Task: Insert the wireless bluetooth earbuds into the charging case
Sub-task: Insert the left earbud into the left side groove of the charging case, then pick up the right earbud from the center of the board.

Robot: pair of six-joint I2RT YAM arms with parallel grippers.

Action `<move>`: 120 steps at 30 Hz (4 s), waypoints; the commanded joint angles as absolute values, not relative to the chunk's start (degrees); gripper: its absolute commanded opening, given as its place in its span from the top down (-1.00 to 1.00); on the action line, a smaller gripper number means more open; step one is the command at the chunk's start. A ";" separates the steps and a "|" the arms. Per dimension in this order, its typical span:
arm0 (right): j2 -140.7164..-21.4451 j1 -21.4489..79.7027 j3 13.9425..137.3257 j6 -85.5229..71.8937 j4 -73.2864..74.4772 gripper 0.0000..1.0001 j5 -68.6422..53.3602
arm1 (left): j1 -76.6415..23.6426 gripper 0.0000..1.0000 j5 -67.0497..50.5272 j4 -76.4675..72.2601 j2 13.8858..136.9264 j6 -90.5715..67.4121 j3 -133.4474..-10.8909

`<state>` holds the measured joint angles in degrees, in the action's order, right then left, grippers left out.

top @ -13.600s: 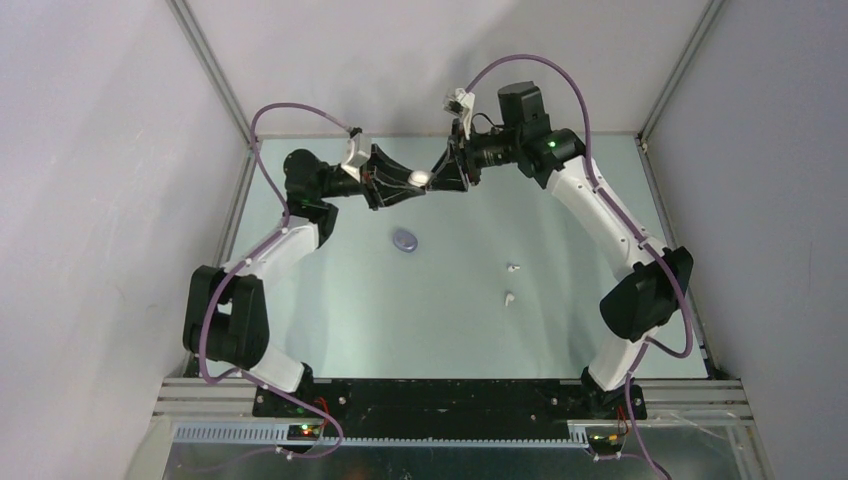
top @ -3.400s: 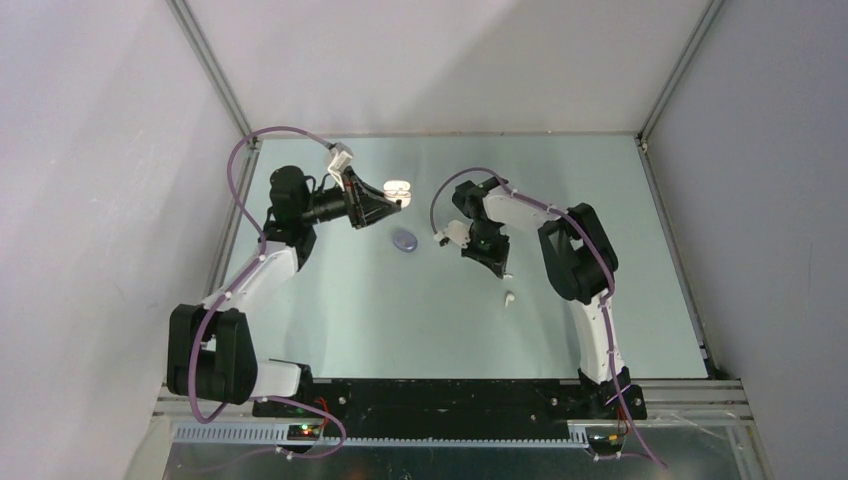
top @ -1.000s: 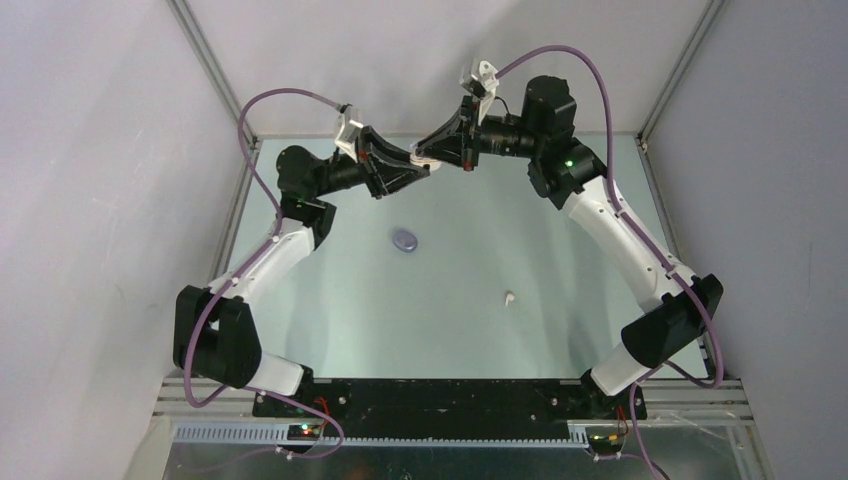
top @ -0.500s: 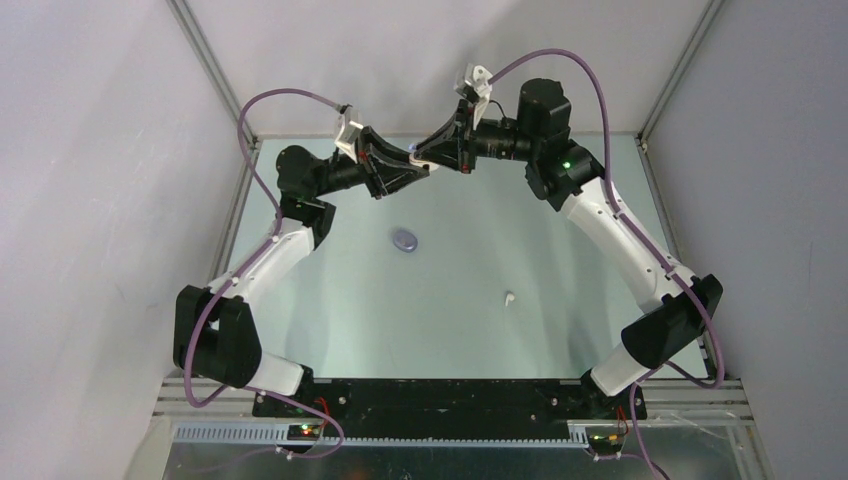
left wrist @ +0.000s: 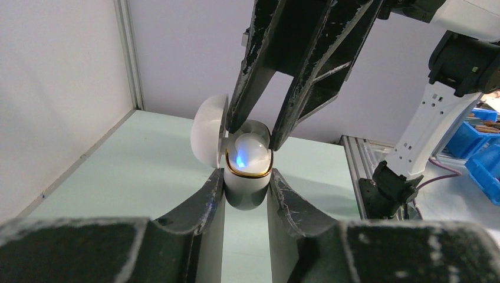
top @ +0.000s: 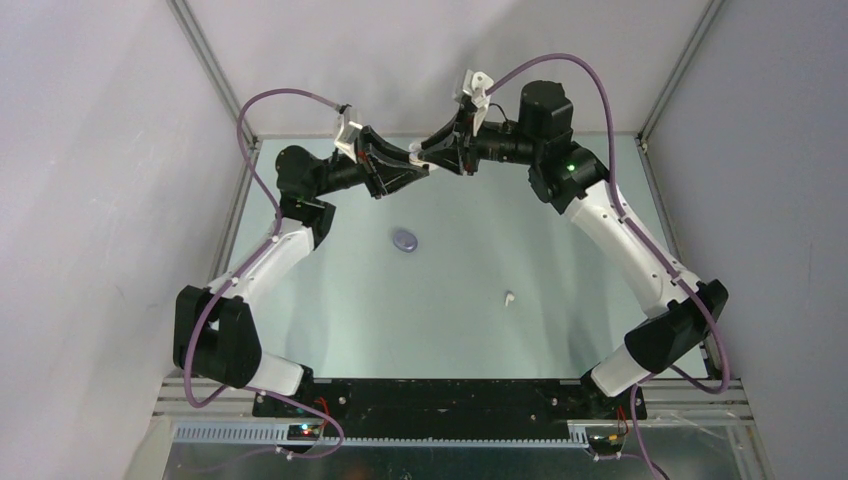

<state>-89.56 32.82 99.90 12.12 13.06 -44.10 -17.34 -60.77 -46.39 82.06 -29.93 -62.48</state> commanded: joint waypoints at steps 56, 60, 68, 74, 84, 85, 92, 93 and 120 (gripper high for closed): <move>-105.75 20.19 79.01 -7.05 63.93 0.17 -16.42 | -11.96 1.00 -55.83 -15.26 71.04 -9.17 -60.66; -108.92 19.69 79.27 -9.31 65.80 0.18 -16.62 | -12.00 1.00 -55.47 -12.39 70.27 -7.45 -60.57; -115.24 19.54 84.59 -12.55 67.17 0.21 -16.25 | -12.00 1.00 -55.14 -8.78 69.95 -5.56 -60.43; -118.02 19.55 85.68 -13.69 67.81 0.22 -15.92 | -11.98 1.00 -54.90 -8.05 70.63 -5.15 -61.12; -118.83 20.39 83.51 -14.48 68.46 0.20 -15.41 | -11.96 1.00 -54.99 -7.21 71.75 -4.35 -62.27; -118.87 20.48 83.19 -14.45 68.47 0.20 -15.70 | -11.95 1.00 -55.01 -7.16 71.68 -4.32 -62.25; -120.10 20.88 82.51 -14.29 68.18 0.23 -16.79 | -12.00 1.00 -54.81 -6.37 71.38 -3.73 -62.03; -120.25 20.90 82.64 -14.27 68.09 0.24 -16.92 | -11.97 1.00 -54.78 -6.17 71.26 -3.46 -62.04; -110.94 19.73 97.38 6.28 64.41 0.79 -33.06 | -11.97 1.00 -60.18 -7.77 73.55 1.67 -62.55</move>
<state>-120.60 20.45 89.95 -5.89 65.47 -22.26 -12.29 -56.36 -3.25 72.42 -1.21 -59.48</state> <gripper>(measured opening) 0.252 0.307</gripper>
